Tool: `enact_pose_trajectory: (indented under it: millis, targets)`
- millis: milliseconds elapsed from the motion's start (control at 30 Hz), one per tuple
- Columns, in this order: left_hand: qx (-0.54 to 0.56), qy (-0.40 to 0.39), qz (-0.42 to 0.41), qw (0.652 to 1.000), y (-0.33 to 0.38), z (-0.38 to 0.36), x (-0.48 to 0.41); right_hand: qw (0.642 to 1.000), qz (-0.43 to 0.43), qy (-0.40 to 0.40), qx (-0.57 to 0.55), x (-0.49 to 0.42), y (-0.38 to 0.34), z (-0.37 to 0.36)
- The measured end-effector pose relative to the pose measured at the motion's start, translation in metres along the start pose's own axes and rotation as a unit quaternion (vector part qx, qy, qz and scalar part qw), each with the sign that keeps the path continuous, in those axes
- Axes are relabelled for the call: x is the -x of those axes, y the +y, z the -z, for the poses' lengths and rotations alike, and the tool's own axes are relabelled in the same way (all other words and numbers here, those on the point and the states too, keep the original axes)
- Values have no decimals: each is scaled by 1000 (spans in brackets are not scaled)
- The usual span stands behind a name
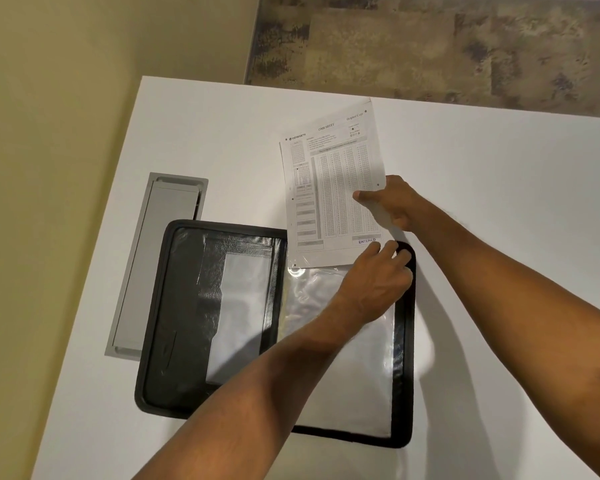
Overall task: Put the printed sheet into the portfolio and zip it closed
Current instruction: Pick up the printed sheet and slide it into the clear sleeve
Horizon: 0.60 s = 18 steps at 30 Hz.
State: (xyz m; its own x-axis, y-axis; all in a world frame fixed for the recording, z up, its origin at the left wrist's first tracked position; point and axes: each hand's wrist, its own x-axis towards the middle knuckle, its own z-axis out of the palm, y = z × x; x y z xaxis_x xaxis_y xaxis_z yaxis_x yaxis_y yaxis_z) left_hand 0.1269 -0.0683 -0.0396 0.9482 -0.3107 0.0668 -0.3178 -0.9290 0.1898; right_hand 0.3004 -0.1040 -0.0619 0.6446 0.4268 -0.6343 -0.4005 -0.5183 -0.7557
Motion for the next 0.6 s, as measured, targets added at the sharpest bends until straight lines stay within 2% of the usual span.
enact_pose_trajectory:
  millis: [300,433,600]
  targets:
    - [25,-15,10,1000,-10,-15,-9,997,-51,17,-50,-9,28,-4]
    - [48,-13,18,999,-10,-16,-12,996,-72,42,-31,-5,29,-5]
    - [48,-32,-17,998,-5,-21,-9,990,-132,56,16,-13,29,-3]
